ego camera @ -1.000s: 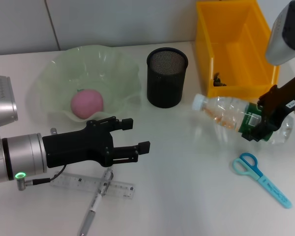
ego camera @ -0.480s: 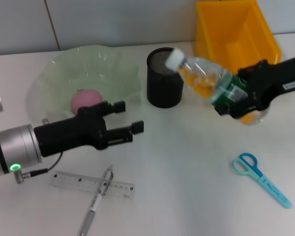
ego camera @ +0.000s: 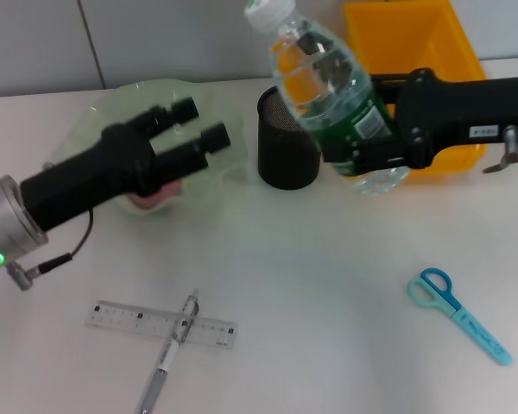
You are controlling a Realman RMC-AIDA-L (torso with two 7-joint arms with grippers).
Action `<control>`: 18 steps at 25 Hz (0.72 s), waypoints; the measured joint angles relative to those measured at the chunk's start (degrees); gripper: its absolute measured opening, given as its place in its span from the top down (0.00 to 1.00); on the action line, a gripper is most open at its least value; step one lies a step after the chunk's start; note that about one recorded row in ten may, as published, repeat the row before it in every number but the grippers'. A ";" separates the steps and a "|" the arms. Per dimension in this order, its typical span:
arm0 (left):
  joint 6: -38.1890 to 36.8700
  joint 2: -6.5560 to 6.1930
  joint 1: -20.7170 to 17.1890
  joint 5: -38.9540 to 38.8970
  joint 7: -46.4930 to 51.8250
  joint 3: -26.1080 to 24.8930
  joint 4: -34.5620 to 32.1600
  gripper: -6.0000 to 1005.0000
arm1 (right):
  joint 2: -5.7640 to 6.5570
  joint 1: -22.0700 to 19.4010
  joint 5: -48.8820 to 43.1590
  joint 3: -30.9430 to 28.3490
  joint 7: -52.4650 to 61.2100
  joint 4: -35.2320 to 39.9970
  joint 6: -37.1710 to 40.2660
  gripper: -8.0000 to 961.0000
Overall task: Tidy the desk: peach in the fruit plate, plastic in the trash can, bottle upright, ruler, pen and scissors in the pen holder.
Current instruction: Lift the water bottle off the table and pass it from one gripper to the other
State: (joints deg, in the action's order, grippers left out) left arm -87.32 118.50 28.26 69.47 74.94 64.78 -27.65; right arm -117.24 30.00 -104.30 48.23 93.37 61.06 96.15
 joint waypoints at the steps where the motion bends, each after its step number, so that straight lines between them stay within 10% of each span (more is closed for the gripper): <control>1: -1.24 -0.04 0.00 -1.58 0.00 -0.01 0.11 0.16 | -0.25 0.23 0.32 0.08 -0.42 -0.81 0.35 0.19; 18: -7.80 0.15 1.26 -8.38 -0.59 0.11 1.57 0.16 | -1.54 3.50 1.48 1.36 -3.68 -8.78 2.89 0.19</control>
State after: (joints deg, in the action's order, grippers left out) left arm -95.12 118.65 29.51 61.09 74.35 64.89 -26.08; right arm -118.78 33.50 -102.82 49.59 89.68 52.27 99.05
